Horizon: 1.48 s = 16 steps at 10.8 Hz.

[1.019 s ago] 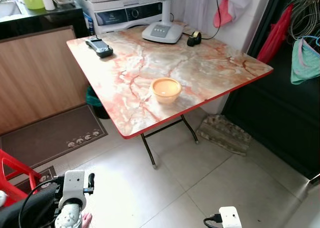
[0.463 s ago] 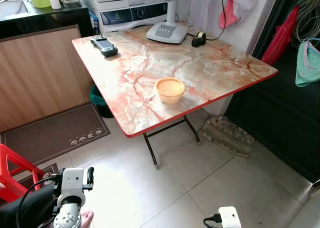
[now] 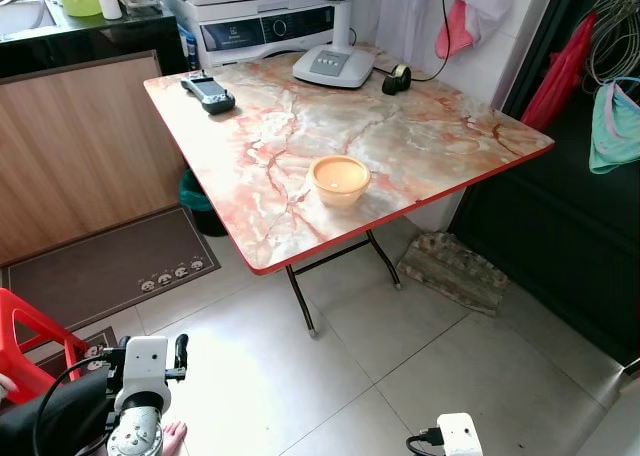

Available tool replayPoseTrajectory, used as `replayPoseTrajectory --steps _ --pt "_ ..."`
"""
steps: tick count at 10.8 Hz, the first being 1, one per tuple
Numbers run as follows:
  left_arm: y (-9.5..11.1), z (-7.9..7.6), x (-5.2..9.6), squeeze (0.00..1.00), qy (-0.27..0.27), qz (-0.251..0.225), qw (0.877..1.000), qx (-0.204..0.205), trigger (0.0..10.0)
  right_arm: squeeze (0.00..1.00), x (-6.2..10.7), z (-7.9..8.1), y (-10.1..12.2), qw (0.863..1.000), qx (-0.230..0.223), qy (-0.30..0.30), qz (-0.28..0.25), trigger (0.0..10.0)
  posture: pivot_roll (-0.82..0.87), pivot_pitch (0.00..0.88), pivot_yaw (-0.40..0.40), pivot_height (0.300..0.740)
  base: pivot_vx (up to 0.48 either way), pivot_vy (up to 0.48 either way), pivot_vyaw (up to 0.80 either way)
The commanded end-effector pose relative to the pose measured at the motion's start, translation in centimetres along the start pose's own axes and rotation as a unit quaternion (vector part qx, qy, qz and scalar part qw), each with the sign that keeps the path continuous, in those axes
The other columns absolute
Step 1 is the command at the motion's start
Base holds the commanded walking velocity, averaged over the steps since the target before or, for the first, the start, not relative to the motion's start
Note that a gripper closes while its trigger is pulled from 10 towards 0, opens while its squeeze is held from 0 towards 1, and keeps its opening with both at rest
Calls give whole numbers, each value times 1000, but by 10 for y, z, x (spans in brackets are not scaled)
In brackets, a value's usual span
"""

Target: Restocking fridge

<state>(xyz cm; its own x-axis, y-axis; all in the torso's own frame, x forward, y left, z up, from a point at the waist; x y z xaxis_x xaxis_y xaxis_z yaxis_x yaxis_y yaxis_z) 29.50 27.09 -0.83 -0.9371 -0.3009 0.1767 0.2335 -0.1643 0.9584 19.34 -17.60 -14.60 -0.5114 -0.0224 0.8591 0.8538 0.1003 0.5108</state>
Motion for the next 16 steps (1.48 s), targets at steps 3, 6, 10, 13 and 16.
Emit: replayPoseTrajectory --steps 3,6,10,13,16 --pt "-1 -1 1 0 -1 0 1000 -4 10000 0 1 -2 -3 1000 -3 -3 3 10000 77 0 -42 740 0 0 0" --pt "-1 -1 1 0 -1 0 1000 -4 10000 0 1 -2 -3 1000 -3 -3 3 10000 77 0 -42 740 0 0 0" --pt "78 -46 -6 0 -82 -127 988 17 10000 0 1 -3 -2 1000 7 1 5 10000 77 0 -46 740 0 0 0" --pt "85 -49 -4 0 -86 -134 987 16 10000 0 0 -3 -2 1000 7 2 6 10000 75 0 -48 740 0 0 0" --pt "107 -60 1 0 -102 -162 981 14 10000 0 1 -4 -2 1000 6 -1 5 10000 66 0 -44 740 0 0 0"
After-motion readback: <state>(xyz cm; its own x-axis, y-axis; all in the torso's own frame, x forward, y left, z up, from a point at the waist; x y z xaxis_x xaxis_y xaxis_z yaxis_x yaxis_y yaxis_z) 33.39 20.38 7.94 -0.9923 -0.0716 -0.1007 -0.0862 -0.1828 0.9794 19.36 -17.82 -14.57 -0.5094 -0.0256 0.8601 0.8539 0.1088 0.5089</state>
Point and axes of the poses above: a point about 5 cm out from each wrist's last joint towards the gripper, its own x axis pointing back from the gripper into the wrist, its own y axis along the axis of the wrist's last joint, z = x × y, the point moved 6 cm from there along -x, pointing out of the wrist towards the gripper, and after that the axes turned 4 degrees about x, right-handed, at the moved point
